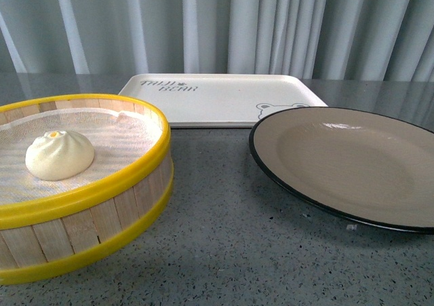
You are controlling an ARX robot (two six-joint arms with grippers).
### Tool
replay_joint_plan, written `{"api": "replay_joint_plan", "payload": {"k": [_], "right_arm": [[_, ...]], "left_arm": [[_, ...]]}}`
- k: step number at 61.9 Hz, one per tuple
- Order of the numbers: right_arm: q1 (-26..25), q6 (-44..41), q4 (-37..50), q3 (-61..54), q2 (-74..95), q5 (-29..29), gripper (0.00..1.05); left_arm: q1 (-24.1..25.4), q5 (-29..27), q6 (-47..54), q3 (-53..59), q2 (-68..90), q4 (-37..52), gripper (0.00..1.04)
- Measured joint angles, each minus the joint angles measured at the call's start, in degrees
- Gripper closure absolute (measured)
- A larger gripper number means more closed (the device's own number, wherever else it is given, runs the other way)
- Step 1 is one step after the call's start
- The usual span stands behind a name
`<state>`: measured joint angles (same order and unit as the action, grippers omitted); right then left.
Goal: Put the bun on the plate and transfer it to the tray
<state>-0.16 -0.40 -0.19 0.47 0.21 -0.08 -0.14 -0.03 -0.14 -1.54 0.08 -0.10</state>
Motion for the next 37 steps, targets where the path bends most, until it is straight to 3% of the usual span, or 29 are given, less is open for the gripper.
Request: {"api": "replay_joint_plan", "payload": {"k": [37], "right_arm": [[0.0, 0.0, 0.0, 0.0, 0.0, 0.0, 0.09]], "left_arm": [[0.0, 0.0, 0.0, 0.0, 0.0, 0.0, 0.07]]}}
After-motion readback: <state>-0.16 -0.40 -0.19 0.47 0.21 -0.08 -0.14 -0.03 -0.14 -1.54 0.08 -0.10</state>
